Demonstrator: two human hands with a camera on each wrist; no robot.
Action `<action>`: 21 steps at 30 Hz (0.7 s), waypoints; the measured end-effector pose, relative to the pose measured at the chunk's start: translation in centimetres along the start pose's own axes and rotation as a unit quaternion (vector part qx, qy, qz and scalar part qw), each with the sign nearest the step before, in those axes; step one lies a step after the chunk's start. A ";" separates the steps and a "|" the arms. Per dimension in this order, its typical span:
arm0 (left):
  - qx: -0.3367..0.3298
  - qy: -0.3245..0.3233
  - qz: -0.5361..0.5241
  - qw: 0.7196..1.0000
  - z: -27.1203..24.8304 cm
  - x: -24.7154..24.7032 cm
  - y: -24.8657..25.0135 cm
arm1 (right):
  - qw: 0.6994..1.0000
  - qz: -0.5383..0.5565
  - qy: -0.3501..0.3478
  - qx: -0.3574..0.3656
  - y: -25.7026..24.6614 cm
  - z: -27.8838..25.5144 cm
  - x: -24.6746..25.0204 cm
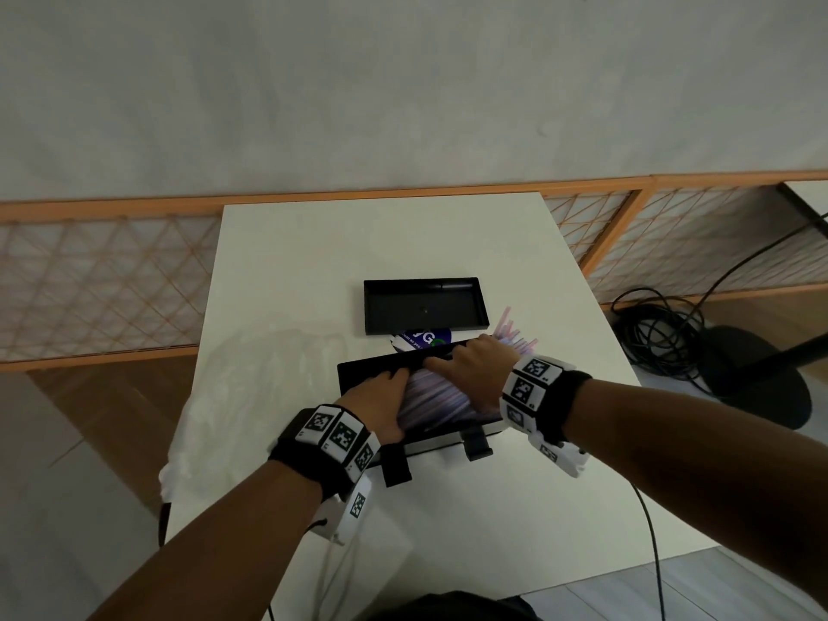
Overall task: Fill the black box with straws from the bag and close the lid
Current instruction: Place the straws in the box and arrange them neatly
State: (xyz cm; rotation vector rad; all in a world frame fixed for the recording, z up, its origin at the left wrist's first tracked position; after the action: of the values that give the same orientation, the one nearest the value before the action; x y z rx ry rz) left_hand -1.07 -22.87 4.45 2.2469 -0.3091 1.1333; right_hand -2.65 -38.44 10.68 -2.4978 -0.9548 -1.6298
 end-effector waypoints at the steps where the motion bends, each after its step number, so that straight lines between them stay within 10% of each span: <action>1: 0.000 0.005 -0.003 1.000 0.0 0.0 0.0 | 1.000 0.007 0.000 0.000 0.1 0.0 -0.1; 21: -0.045 0.089 0.043 0.994 -2.7 3.4 0.3 | 0.991 0.086 0.099 -0.010 1.7 -1.2 0.2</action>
State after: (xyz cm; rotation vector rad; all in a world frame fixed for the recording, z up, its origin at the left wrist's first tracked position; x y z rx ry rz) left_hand -0.89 -21.32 8.49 2.0555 -0.3775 1.3280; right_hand -2.72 -40.10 11.90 -2.3005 -0.6851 -1.7941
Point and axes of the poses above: each hand's wrist, its own z-axis towards the middle knuckle, its own x-axis out of the back of the hand, y = z × x, the point moved 2 cm from there along z, towards the middle knuckle, and after that the axes turned 2 degrees about -x, right-handed, at the moved point
